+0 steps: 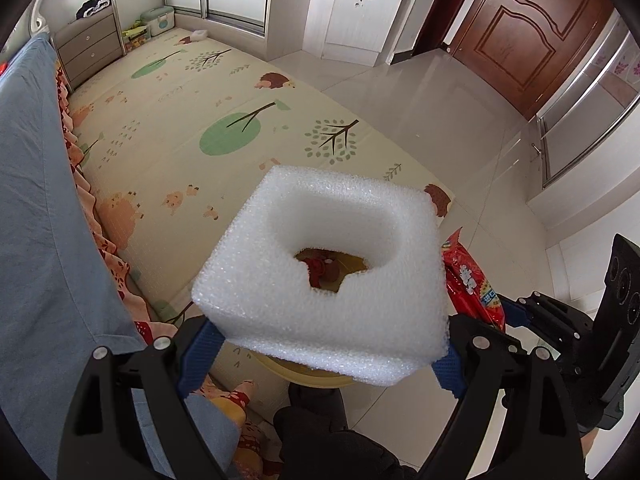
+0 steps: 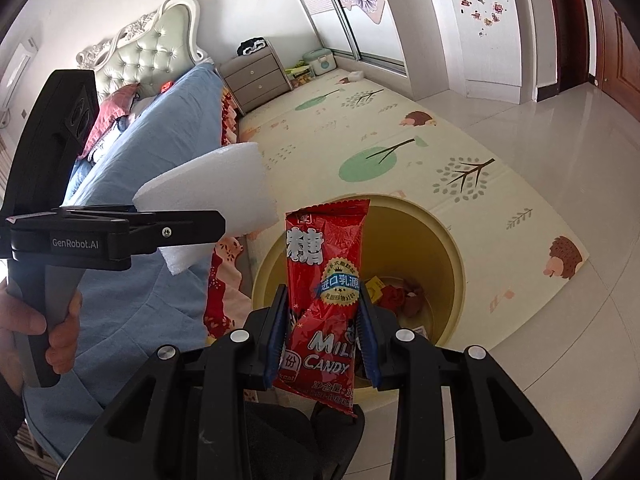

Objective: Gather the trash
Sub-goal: 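Carry the foam block and candy wrapper over the yellow bin and open both tools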

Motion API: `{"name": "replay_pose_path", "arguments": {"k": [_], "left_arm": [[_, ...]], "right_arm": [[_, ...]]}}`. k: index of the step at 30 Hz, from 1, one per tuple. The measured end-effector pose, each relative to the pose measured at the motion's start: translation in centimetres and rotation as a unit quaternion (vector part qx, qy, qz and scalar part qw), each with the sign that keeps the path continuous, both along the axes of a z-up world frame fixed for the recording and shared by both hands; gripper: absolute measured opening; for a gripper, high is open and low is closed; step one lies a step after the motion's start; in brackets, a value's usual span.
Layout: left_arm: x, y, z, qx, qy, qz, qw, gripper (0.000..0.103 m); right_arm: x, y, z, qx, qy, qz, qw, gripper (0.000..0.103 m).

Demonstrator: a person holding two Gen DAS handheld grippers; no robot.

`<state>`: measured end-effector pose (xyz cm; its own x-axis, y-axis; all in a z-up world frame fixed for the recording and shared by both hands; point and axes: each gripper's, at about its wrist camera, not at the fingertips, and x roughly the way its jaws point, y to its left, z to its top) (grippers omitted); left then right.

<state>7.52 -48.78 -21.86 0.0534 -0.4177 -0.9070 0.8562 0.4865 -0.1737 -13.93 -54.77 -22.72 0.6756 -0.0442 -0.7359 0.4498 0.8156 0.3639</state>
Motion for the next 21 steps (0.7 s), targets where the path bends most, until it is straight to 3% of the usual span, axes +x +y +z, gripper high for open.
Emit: {"name": "replay_pose_path", "arguments": {"k": [5, 6, 8, 13, 21], "left_arm": [[0.5, -0.3, -1.0, 0.003, 0.003, 0.003, 1.0, 0.088], [0.7, -0.3, -1.0, -0.003, 0.004, 0.005, 1.0, 0.09], [1.1, -0.3, -1.1, -0.005, 0.007, 0.01, 0.9999, 0.1], [1.3, -0.4, -1.4, 0.001, 0.019, 0.014, 0.9997, 0.099], [-0.4, -0.2, -0.2, -0.006, 0.002, -0.007, 1.0, 0.099]], "right_arm": [[1.1, -0.3, -1.2, 0.0, 0.021, 0.006, 1.0, 0.037], [1.5, -0.5, -1.3, -0.002, 0.028, 0.006, 1.0, 0.059], [1.7, -0.6, -1.6, -0.013, 0.036, -0.009, 0.999, 0.082], [0.9, -0.9, -1.9, 0.009, 0.021, -0.02, 1.0, 0.081], [-1.1, -1.1, -1.0, 0.018, 0.011, -0.035, 0.999, 0.081]]}}
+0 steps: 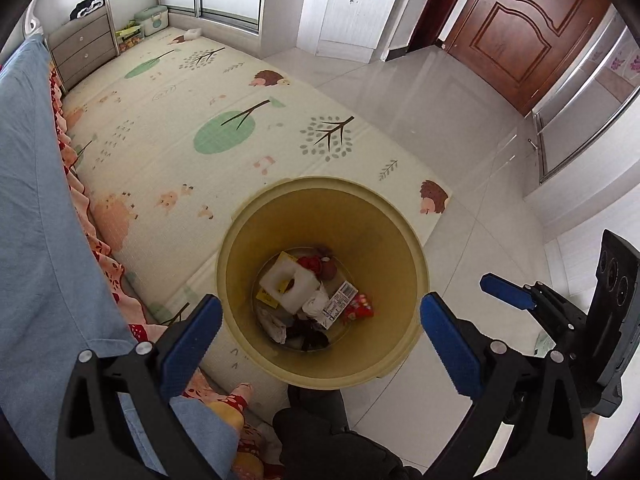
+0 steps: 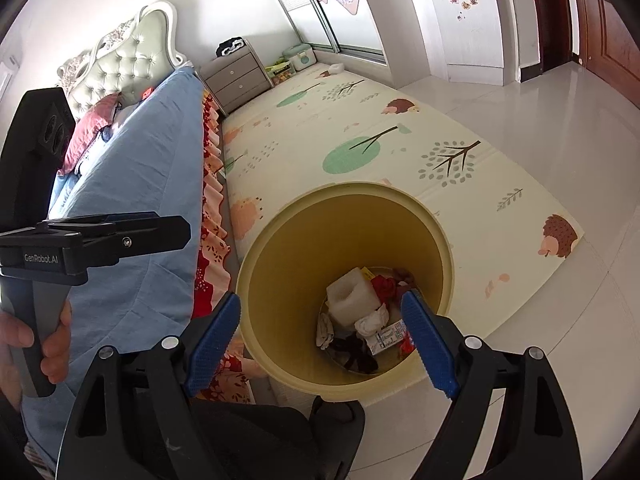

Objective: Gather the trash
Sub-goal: 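Carry the foam block and candy wrapper over the yellow bin and open both tools, then move both tools back over the black foam and red bag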

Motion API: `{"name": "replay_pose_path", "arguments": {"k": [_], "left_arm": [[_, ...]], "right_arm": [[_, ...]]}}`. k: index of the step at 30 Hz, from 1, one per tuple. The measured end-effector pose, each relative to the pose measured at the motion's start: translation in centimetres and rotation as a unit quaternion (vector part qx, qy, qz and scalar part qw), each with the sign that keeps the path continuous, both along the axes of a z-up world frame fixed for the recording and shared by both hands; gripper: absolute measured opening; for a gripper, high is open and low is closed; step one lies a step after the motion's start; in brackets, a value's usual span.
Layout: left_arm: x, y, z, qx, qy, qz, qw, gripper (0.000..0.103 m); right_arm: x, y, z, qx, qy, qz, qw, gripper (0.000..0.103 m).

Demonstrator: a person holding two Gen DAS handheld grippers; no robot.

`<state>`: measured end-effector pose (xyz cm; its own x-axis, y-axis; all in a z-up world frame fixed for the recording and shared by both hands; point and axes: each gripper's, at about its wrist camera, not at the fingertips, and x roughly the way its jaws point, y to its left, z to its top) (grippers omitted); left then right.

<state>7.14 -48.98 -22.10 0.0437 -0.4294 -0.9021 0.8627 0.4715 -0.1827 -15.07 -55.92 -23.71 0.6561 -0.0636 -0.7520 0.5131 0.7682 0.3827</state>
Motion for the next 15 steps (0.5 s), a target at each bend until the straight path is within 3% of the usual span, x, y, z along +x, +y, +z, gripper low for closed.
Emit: {"name": "replay_pose_path", "arguments": {"k": [8, 15], "left_arm": [[-0.1, 3.8, 5.1, -0.032, -0.048, 0.038, 0.9976, 0.099], [0.3, 13.8, 11.1, -0.08, -0.123, 0.101, 0.984, 0.099]], "right_arm": [[-0.1, 2.4, 4.6, -0.029, -0.04, 0.022, 0.999, 0.081], [2.7, 9.0, 10.7, -0.07, -0.111, 0.116, 0.985, 0.081]]}}
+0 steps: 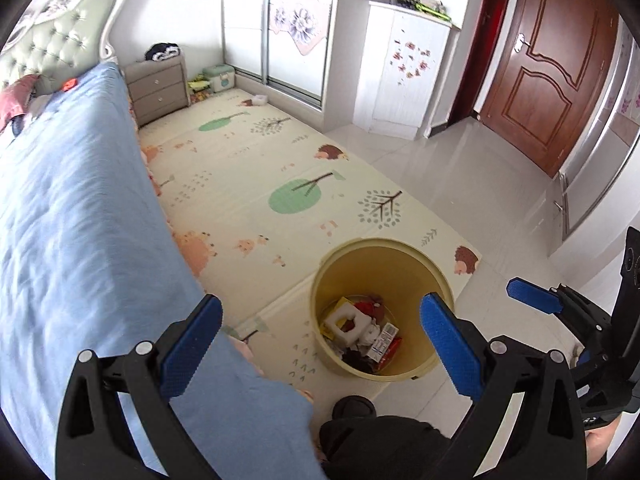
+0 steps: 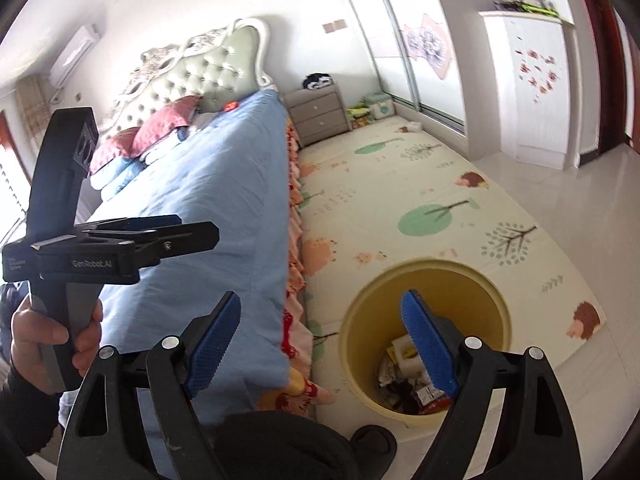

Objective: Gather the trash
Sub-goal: 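Move both tools back over the black foam and red bag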

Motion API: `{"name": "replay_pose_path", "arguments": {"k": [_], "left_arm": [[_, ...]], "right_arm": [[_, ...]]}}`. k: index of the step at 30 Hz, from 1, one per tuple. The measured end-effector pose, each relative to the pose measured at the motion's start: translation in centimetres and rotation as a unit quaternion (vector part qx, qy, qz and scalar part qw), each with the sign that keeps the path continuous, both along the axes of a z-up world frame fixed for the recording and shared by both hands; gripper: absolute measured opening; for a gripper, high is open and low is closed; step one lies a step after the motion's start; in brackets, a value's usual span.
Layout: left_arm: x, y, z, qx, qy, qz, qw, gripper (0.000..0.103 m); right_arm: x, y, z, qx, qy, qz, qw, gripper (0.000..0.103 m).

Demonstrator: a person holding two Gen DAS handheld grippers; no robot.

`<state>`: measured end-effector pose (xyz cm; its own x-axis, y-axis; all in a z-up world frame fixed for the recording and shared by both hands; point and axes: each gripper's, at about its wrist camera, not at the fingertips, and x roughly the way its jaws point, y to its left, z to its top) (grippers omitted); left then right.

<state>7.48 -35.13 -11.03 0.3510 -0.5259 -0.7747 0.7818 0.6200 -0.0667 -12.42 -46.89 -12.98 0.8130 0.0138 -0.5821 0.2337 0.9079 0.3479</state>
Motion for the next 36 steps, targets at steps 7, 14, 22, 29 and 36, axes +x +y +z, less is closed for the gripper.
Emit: {"name": "replay_pose_path", "arguments": {"k": [7, 14, 22, 29, 36], "left_arm": [[1.4, 14.4, 3.5, -0.017, -0.071, 0.122, 0.9898, 0.099], [4.6, 28.1, 4.6, -0.012, -0.096, 0.259, 0.961, 0.099], [6.7, 38.0, 3.9, -0.033, -0.087, 0.339, 0.9362, 0.099], [10.1, 43.0, 2.5, -0.038, -0.076, 0.376, 0.9227, 0.099], [14.1, 45.9, 2.1, -0.036, -0.072, 0.396, 0.9148, 0.099]], "right_arm": [[6.1, 9.9, 4.3, -0.034, -0.041, 0.135, 0.989, 0.081], [12.7, 19.8, 6.1, -0.036, -0.036, 0.246, 0.968, 0.081], [17.3, 28.5, 5.9, -0.041, -0.011, 0.315, 0.948, 0.079], [22.7, 33.8, 4.8, -0.025, 0.029, 0.345, 0.938, 0.064], [29.2, 36.6, 2.7, 0.018, 0.088, 0.361, 0.928, 0.054]]}}
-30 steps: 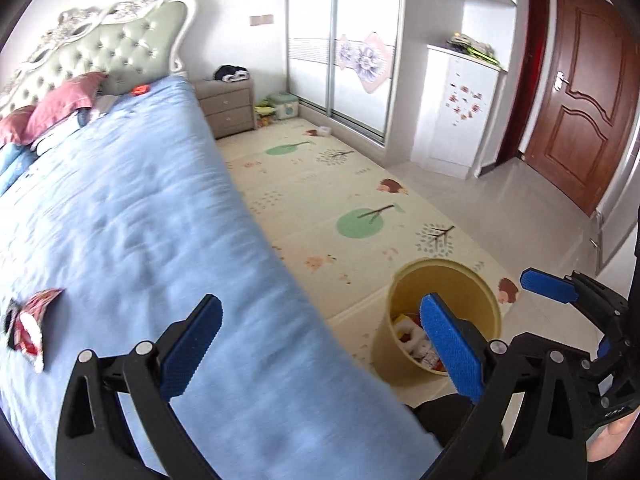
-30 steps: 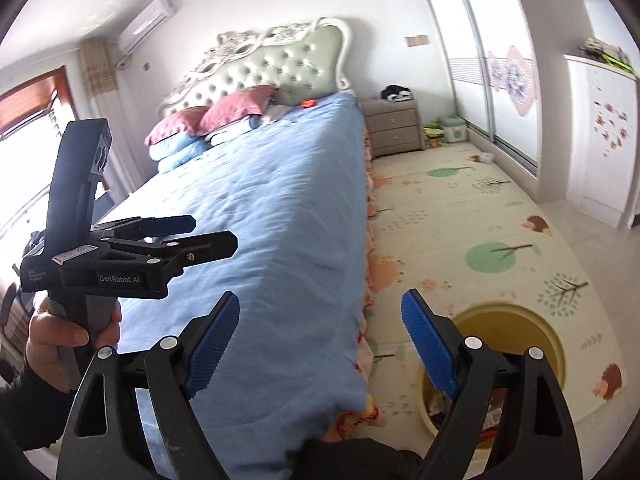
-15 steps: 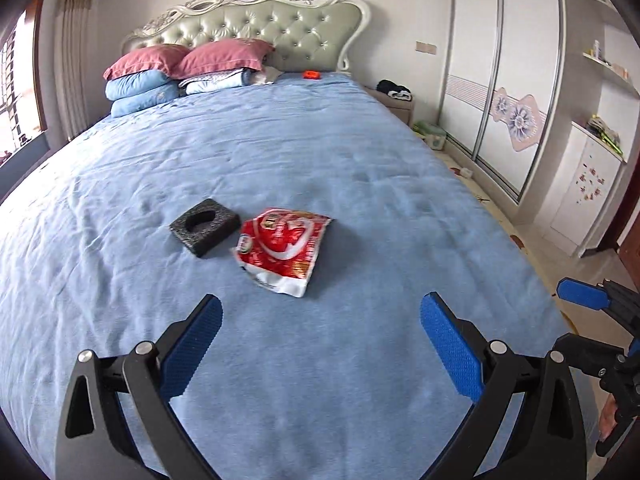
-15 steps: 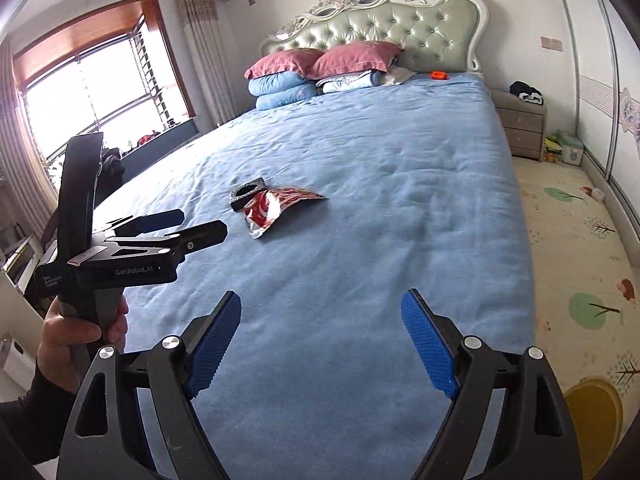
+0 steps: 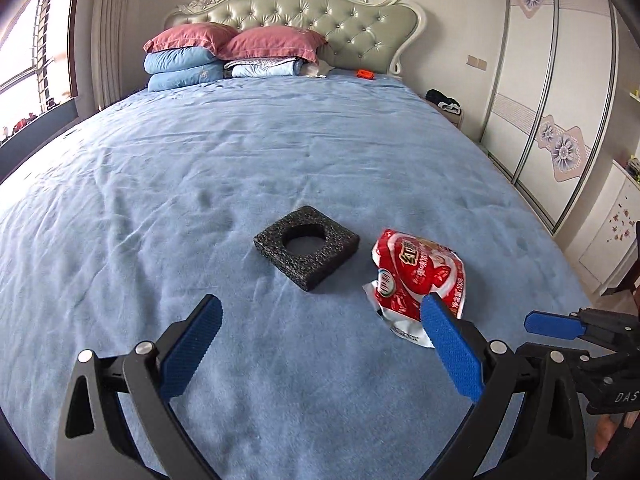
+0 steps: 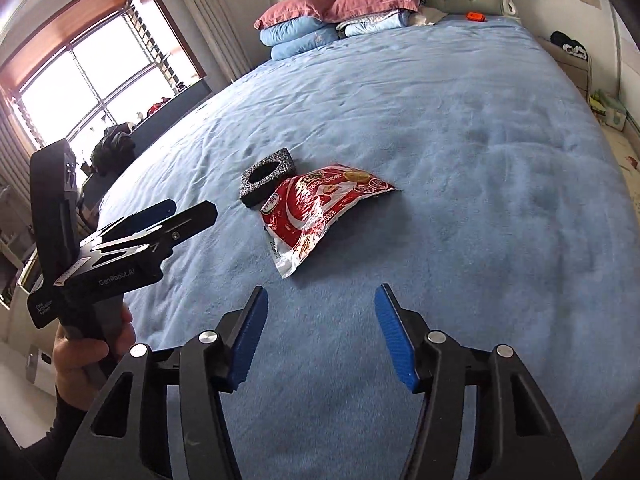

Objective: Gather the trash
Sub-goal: 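Move both tools back over the black foam and red bag, then grasp the black foam square with the left tool while the right tool grasps the red snack bag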

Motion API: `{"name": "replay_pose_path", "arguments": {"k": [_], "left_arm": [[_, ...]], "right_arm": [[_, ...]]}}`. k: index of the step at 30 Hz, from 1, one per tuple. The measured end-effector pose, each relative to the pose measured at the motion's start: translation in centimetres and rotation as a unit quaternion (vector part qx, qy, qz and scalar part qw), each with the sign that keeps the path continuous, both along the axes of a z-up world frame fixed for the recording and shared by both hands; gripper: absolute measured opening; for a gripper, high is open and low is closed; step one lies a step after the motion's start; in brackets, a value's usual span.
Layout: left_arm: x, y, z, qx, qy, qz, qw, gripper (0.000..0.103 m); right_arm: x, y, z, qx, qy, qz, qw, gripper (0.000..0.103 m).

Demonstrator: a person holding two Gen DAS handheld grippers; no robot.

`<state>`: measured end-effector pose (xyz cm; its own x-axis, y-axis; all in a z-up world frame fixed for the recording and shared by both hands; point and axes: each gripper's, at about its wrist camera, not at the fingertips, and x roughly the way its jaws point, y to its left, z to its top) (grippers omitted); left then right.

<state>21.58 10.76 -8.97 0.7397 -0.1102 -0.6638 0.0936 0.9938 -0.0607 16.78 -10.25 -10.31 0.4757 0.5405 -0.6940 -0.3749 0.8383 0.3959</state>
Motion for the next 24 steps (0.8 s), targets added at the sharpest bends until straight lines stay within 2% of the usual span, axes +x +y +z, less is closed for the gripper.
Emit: {"name": "replay_pose_path", "arguments": {"k": [5, 13, 14, 16, 17, 21, 24], "left_arm": [[1.8, 1.6, -0.2, -0.013, 0.007, 0.009, 0.9999, 0.099], [3.1, 1.9, -1.8, -0.021, 0.02, 0.0, 0.9996, 0.099], [3.3, 1.9, -1.9, -0.02, 0.022, 0.001, 0.9995, 0.099], [3.8, 2.0, -2.2, -0.016, 0.029, 0.0, 0.9995, 0.099], [4.0, 1.9, -2.3, -0.013, 0.031, -0.001, 0.9994, 0.099], [5.0, 1.9, -2.5, 0.0, 0.024, -0.014, 0.9996, 0.099], [5.9, 1.8, -2.7, -0.007, 0.028, -0.029, 0.9991, 0.099]], "right_arm": [[3.3, -0.8, -2.0, 0.068, 0.064, -0.018, 0.995, 0.05], [6.7, -0.1, -2.6, 0.143, 0.106, -0.016, 0.984, 0.05], [7.0, -0.1, -2.7, 0.149, 0.107, -0.015, 0.983, 0.047], [7.6, 0.2, -2.9, 0.161, 0.108, -0.011, 0.981, 0.024], [7.8, 0.2, -3.1, 0.172, 0.111, -0.007, 0.979, 0.008], [7.1, 0.1, -2.7, 0.182, 0.079, 0.005, 0.98, 0.002], [6.5, -0.3, -1.5, 0.174, 0.051, 0.005, 0.983, 0.002]]}}
